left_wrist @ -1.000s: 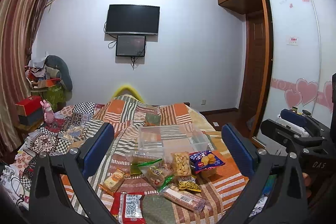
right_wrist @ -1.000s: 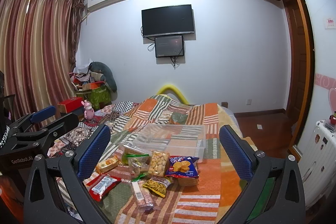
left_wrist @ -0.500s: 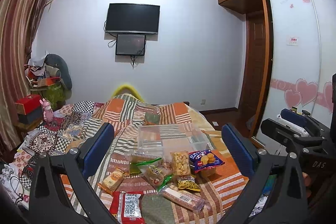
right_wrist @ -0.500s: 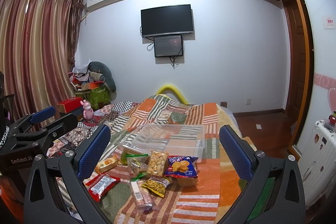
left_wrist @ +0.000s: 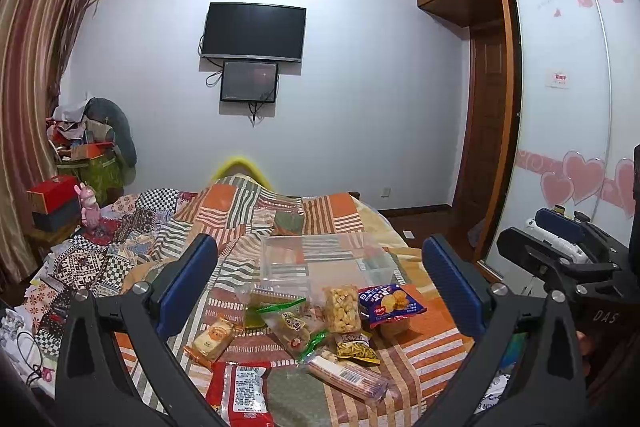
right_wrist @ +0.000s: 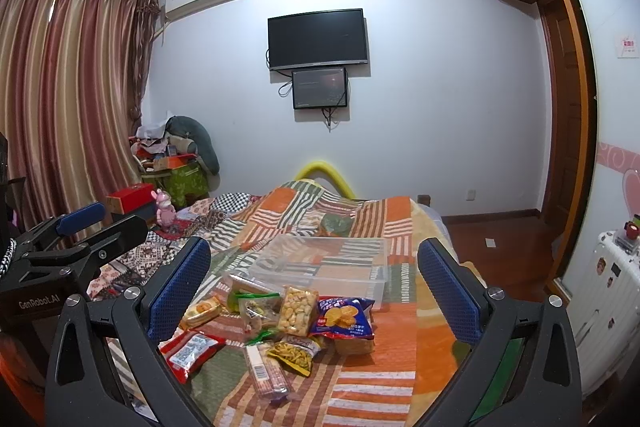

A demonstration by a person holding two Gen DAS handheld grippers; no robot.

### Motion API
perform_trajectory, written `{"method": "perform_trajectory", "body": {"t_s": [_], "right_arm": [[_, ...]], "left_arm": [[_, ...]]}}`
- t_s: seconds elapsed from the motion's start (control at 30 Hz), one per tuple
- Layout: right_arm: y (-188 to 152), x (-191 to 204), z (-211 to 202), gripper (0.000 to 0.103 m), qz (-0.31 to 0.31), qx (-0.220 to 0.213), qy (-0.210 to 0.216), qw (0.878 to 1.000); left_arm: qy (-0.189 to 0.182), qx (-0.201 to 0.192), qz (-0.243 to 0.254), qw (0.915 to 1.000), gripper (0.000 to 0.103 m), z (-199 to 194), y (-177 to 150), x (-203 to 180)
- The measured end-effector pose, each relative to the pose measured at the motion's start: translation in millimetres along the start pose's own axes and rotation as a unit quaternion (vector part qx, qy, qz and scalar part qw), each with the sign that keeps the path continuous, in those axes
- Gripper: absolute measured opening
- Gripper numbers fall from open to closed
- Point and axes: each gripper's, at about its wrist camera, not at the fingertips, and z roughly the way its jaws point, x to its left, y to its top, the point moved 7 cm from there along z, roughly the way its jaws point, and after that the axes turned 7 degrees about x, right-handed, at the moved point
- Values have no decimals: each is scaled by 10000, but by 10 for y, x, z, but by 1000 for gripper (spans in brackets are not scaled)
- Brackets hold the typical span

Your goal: Organize snacks

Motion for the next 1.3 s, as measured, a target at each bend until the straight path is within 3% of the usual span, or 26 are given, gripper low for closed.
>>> {"method": "perform_trajectory", "body": {"t_s": [0.87, 1.03, 1.17, 1.3], "right_arm": [[-54, -31, 39, 103, 70, 80, 36, 9999], [-80, -52, 97, 102, 72, 193, 70, 9998], [-137, -85, 170, 93, 50, 363, 85, 9993], [-217, -154, 297, 88, 114, 634, 81, 9979]], "left_arm": [[-41, 122, -3, 9999, 103, 80, -53, 26], [8, 222, 16, 9998, 91, 132, -83, 91], [73, 486, 36, 9988, 82, 254, -175, 217], [375, 794, 168, 9960, 77, 401, -318, 446]]}}
